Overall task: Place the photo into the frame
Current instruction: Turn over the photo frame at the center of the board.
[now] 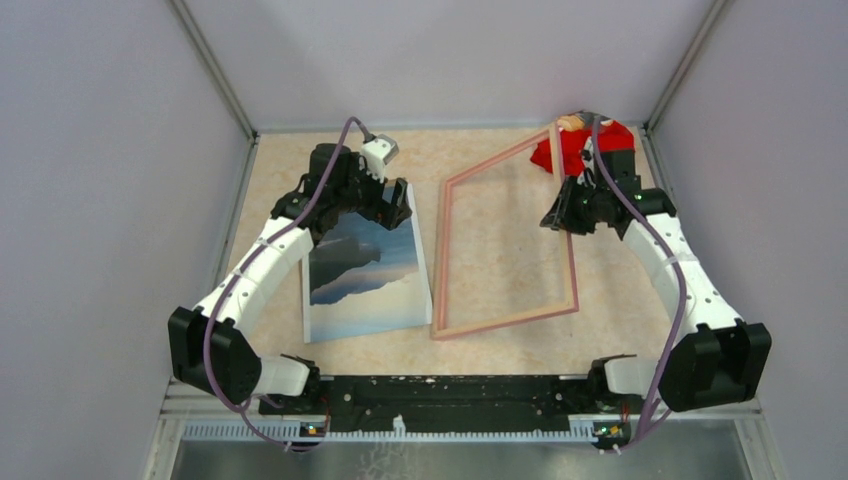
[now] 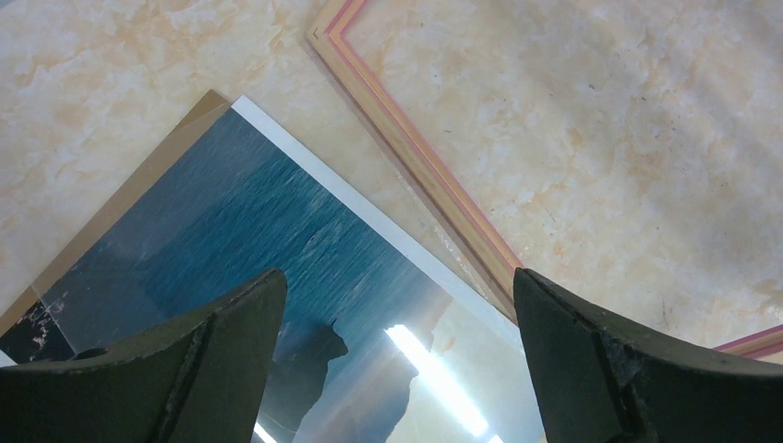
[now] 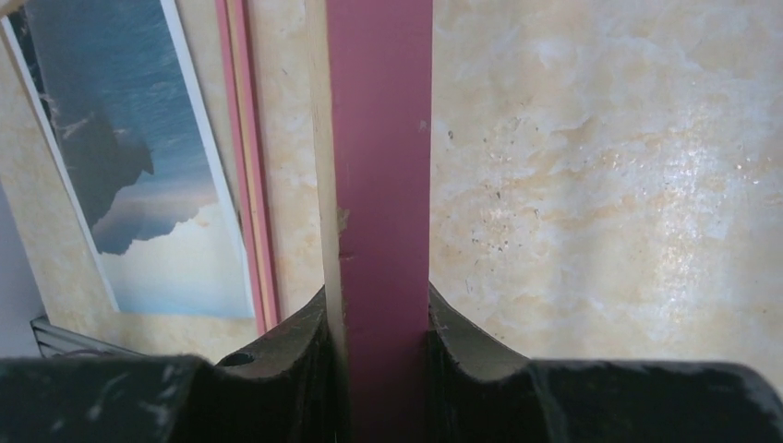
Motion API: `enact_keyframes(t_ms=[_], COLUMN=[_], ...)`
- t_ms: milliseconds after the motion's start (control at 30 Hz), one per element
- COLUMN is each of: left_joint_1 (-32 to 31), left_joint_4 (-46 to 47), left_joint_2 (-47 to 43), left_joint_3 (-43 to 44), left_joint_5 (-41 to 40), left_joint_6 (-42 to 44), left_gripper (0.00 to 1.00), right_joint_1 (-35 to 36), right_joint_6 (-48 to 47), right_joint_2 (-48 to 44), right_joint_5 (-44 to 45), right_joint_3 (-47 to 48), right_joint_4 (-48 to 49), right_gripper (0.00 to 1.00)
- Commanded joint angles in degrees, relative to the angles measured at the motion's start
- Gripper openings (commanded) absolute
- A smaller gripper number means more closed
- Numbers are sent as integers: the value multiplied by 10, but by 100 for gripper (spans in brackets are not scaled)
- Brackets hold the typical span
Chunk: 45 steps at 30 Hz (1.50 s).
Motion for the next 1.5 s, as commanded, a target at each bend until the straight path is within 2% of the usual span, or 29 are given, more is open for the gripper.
enact_keyframes(t_ms=[0,300,500,667,1000,1067,1233,1467], left_joint_1=[-2,-2,-1,-1,-1,-1,-1,0], left_joint_4=[2,-5,-7,-7,-15,-17,-16,-29], left_joint_2=[-10,-9,-6,8,9,8,5,4], left_joint_3=[2,-5,-9,-6,15,16,11,20], left_joint_5=[-19,-38,-48,-49,-78,-74,-67,-63], left_joint_6=[9,20,30,29,43,44,40,34], left_gripper=[99,99,98,98,98,98,98,98], right_joint_1=[3,3,3,5,26,26,26,47], right_joint_6=[-37,-36,-42,-39,-40,-41,-39,12], right_joint_2=[33,81,110,158,213,217,217,144], right_joint_5=[19,25,102,145,169,183,233,246], right_joint_3=[-35,-68,-69,-73,-131,-133,-113,-51], right_joint_4=[-5,37,33,43,91,88,63,41], right_gripper=[20,21,21,25,29,32,52,66])
